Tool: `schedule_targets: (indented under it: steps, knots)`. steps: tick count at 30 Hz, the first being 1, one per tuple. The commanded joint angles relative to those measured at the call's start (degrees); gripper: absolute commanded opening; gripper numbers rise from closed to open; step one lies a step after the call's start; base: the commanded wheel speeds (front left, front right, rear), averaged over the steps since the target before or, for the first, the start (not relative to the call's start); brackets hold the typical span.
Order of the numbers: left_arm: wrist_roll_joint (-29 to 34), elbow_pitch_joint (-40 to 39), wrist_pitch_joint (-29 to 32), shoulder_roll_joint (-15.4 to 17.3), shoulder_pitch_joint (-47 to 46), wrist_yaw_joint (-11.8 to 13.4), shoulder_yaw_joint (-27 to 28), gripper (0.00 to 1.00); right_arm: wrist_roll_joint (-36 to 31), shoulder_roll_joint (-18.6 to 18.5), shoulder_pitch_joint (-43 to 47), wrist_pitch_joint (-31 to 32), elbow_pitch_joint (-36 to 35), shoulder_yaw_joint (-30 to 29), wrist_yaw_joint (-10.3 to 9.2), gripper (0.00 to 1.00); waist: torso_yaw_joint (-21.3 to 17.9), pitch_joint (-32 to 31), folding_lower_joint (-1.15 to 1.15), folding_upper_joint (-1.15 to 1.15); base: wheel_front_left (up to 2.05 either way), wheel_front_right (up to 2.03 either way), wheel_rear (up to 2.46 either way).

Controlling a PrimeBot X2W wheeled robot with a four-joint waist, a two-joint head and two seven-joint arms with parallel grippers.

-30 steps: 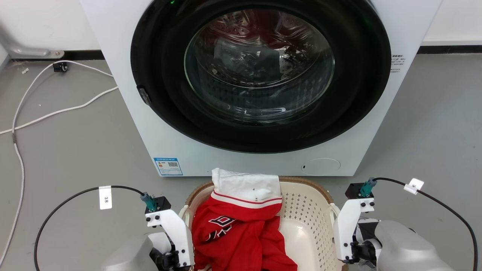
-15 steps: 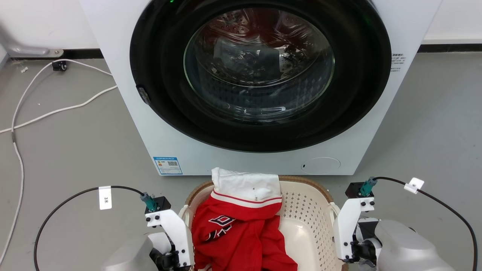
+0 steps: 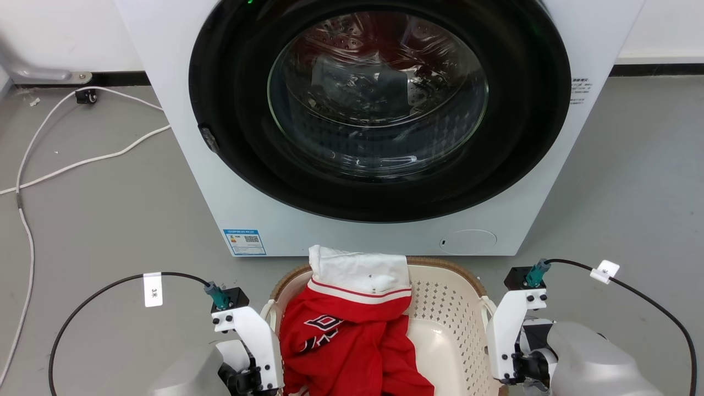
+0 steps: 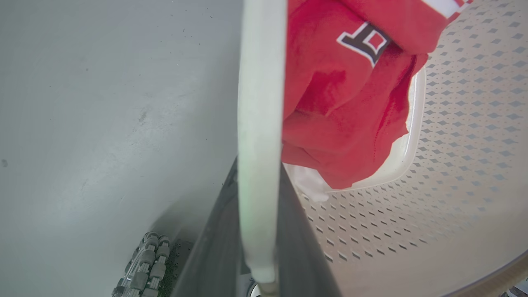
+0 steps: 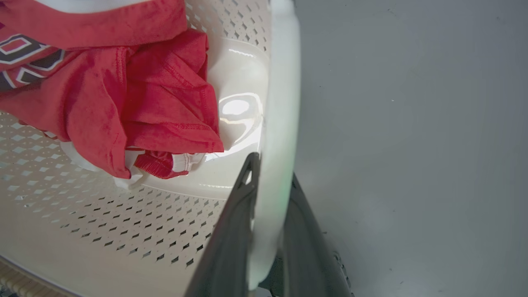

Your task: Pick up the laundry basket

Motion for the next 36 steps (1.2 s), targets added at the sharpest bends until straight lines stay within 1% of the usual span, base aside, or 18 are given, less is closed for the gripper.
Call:
schedule_targets:
  steps: [1,36]
  knots:
    - [-0.5,-0.8,-0.3,-1.2,-0.2,-0.5,-0.1,0.0,0.6,1.6,-0.6,0.0,-0.9,0.2,0.8,0.0,0.0,0.0,0.0,0.0,0.0,0.0,0.0]
    - [-1.7,-0.5,-1.2,-1.3,0.2,-0.5,-1.4,0.0,2.7,1.6,-0.3,-0.2,-0.2,2.1,0.8,0.0,0.3,-0.3,0.0,0.0,0.0,0.0,0.0]
